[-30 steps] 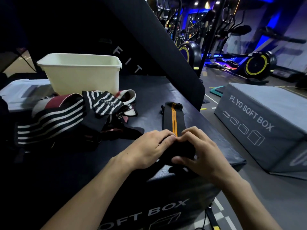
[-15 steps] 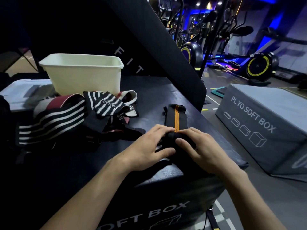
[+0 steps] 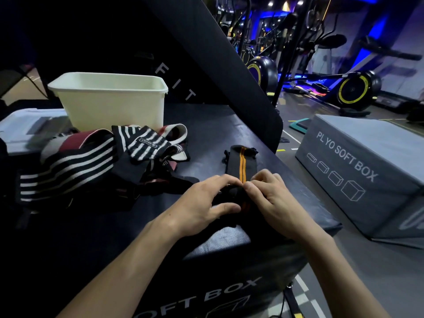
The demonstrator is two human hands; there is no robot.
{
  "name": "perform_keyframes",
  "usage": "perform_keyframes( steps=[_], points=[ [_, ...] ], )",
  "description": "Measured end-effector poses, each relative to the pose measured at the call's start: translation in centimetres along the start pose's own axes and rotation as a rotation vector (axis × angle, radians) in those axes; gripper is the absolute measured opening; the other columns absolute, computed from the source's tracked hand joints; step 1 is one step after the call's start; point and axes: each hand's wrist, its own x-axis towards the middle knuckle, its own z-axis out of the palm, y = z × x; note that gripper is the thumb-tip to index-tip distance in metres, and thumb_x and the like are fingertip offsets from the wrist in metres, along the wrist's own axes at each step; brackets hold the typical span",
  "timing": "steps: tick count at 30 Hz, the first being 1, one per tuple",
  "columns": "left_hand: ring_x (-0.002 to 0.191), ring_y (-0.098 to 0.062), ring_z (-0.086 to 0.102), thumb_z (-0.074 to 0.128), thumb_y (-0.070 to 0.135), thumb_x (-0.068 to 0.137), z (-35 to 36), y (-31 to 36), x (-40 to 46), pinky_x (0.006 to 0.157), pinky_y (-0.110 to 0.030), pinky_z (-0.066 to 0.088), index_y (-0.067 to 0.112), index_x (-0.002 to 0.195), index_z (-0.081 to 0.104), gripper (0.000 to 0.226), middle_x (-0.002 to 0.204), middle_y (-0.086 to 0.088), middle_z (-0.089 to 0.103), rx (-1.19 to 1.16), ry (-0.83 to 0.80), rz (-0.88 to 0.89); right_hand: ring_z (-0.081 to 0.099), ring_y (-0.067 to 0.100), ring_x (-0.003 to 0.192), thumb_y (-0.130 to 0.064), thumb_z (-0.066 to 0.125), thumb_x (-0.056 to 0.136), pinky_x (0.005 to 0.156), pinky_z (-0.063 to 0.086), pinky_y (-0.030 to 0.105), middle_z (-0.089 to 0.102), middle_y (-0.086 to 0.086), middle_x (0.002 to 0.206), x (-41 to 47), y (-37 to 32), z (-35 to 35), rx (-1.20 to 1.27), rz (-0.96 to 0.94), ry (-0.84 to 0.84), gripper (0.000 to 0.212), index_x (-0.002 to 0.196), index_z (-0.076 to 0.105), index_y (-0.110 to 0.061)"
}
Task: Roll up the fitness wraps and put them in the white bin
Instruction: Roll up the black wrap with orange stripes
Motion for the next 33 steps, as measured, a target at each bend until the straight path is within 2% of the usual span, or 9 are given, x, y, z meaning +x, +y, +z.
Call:
perform_keyframes(
  steps=[2, 4, 8, 10, 15, 22, 26, 29, 33],
  points=[
    [0.112, -0.003, 0.061, 0.076, 0.037, 0.091, 0.0, 0.0, 0.1, 0.097, -0.022, 0.046, 0.038, 0.130, 0.058, 0.043, 0.118, 0.014, 0.066, 0.014, 0.002, -0.006, 0.050, 0.012, 0.102, -0.064, 0.033, 0.096, 0.095, 0.043, 0.039, 0.050, -0.016, 0.099, -0.2, -0.2, 0.2, 0.059, -0.013, 0.054, 0.043, 0.099, 0.070, -0.042],
    [0.110, -0.001, 0.061, 0.075, 0.038, 0.092, 0.0, 0.0, 0.2, 0.095, -0.021, 0.046, 0.038, 0.129, 0.058, 0.041, 0.117, 0.014, 0.067, 0.030, 0.010, -0.008, 0.059, 0.009, 0.103, -0.060, 0.043, 0.096, 0.092, 0.049, 0.038, 0.057, -0.017, 0.103, -0.6, -0.3, 0.0, 0.053, -0.060, 0.112, 0.045, 0.124, 0.068, -0.033],
    [0.106, -0.005, 0.063, 0.071, 0.044, 0.094, 0.0, 0.0, 0.2, 0.094, -0.030, 0.049, 0.039, 0.126, 0.058, 0.035, 0.112, 0.011, 0.068, 0.046, 0.020, -0.024, 0.063, -0.001, 0.100, -0.053, 0.066, 0.090, 0.086, 0.050, 0.025, 0.066, -0.022, 0.106, -1.8, 0.0, -1.3, 0.016, -0.159, 0.108, 0.033, 0.117, 0.062, -0.034],
    [0.106, -0.006, 0.063, 0.070, 0.046, 0.094, 0.1, 0.0, 0.3, 0.094, -0.033, 0.049, 0.039, 0.126, 0.058, 0.034, 0.111, 0.011, 0.069, 0.055, 0.024, -0.036, 0.064, 0.001, 0.097, -0.049, 0.070, 0.089, 0.083, 0.051, 0.028, 0.066, -0.020, 0.101, -1.9, 0.0, -1.6, 0.021, -0.166, 0.085, 0.031, 0.113, 0.062, -0.033],
    [0.106, -0.004, 0.064, 0.063, 0.049, 0.097, 0.1, 0.2, 0.4, 0.094, -0.032, 0.049, 0.037, 0.127, 0.060, 0.031, 0.112, 0.014, 0.070, 0.083, 0.043, -0.048, 0.066, 0.007, 0.090, -0.052, 0.060, 0.092, 0.081, 0.052, 0.036, 0.070, -0.016, 0.094, -1.4, -0.4, -1.4, 0.004, -0.096, 0.058, 0.027, 0.113, 0.060, -0.034],
    [0.111, 0.001, 0.060, 0.069, 0.042, 0.095, -0.2, 0.4, 0.1, 0.098, -0.016, 0.044, 0.042, 0.136, 0.054, 0.043, 0.120, 0.013, 0.064, 0.050, 0.042, -0.070, 0.065, 0.024, 0.095, -0.050, 0.037, 0.102, 0.084, 0.049, 0.047, 0.071, -0.004, 0.097, -0.6, -0.4, -0.4, -0.068, -0.008, -0.007, 0.028, 0.116, 0.053, -0.033],
    [0.114, -0.001, 0.058, 0.073, 0.032, 0.094, -0.3, 0.3, 0.0, 0.100, -0.019, 0.043, 0.033, 0.136, 0.056, 0.045, 0.125, 0.013, 0.063, 0.086, 0.016, -0.031, 0.052, 0.022, 0.105, -0.060, 0.020, 0.097, 0.091, 0.043, 0.049, 0.059, -0.009, 0.105, -0.3, -0.4, 0.1, -0.144, 0.013, 0.030, 0.052, 0.115, 0.060, -0.032],
    [0.113, -0.003, 0.060, 0.070, 0.035, 0.096, -0.3, 0.3, 0.3, 0.099, -0.022, 0.044, 0.035, 0.134, 0.056, 0.041, 0.123, 0.012, 0.065, 0.106, 0.012, -0.033, 0.046, 0.018, 0.109, -0.061, 0.026, 0.098, 0.095, 0.043, 0.046, 0.047, -0.011, 0.110, -0.4, -0.4, 0.2, -0.098, -0.003, 0.083, 0.054, 0.120, 0.066, -0.032],
    [0.111, -0.007, 0.061, 0.067, 0.039, 0.098, -0.2, 0.2, 0.5, 0.097, -0.024, 0.045, 0.033, 0.134, 0.056, 0.038, 0.122, 0.009, 0.066, 0.130, 0.021, -0.045, 0.054, 0.016, 0.113, -0.063, 0.044, 0.095, 0.094, 0.047, 0.042, 0.059, -0.009, 0.121, -1.1, 0.2, -0.2, -0.240, -0.111, 0.086, 0.062, 0.143, 0.053, -0.025]
  ],
)
